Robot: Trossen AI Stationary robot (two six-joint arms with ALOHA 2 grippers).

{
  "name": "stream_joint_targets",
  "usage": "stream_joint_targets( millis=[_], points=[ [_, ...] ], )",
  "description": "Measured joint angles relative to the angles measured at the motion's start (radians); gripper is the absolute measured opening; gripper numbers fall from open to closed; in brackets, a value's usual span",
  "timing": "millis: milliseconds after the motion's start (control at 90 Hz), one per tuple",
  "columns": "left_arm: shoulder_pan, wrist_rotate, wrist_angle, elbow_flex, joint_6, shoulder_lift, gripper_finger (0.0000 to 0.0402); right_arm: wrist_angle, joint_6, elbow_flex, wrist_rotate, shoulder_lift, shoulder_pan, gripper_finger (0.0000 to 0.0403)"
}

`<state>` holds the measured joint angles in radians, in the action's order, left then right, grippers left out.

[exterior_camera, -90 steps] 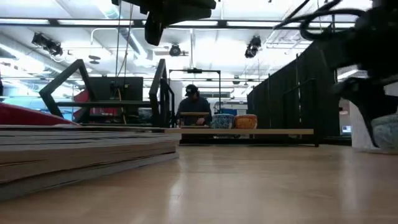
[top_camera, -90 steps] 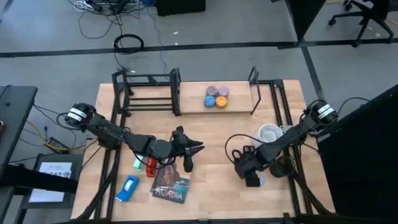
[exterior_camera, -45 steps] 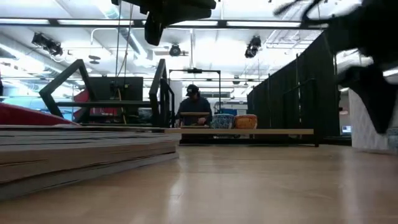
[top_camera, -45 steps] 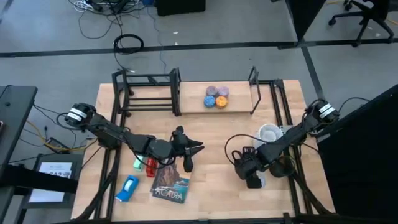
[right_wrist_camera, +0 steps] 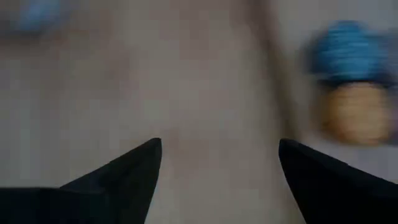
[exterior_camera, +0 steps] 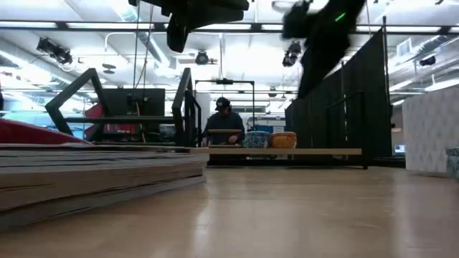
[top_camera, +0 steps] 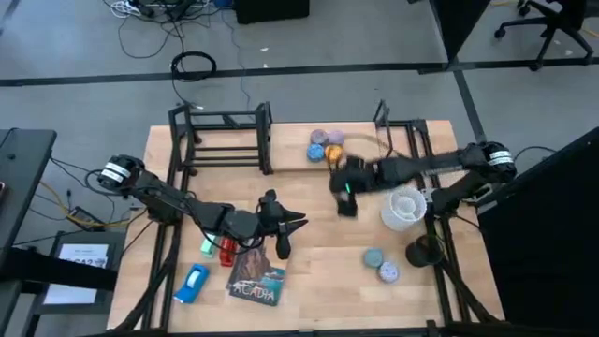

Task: Stock shelves
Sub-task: Remove the yellow scented candle from the shelf

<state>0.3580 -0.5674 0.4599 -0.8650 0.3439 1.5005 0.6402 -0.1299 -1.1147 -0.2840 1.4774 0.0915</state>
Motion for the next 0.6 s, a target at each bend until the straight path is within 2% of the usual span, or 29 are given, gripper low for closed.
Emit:
stream_joint_targets(
  millis=[111,233,422,600],
  points=[
    [-0.003,0.0,-0.001,0.001,0.001,0.0,0.0053,-0.108,0.03,0.01,0.046,0.041,0.152,0.0283],
    [-0.008,0.0,-0.003,0.001,0.001,0.0,0.0053,-0.216,0.046,0.01,0.091,0.079,0.265,0.0243],
    [-0.011,-0.001,-0.003,0.001,0.001,0.0,0.0053,-0.204,0.045,0.009,0.174,0.125,0.368,0.0128],
    [-0.011,-0.001,-0.009,0.001,0.001,0.0,0.0053,-0.186,0.059,0.009,0.237,0.157,0.392,0.0015]
  ],
)
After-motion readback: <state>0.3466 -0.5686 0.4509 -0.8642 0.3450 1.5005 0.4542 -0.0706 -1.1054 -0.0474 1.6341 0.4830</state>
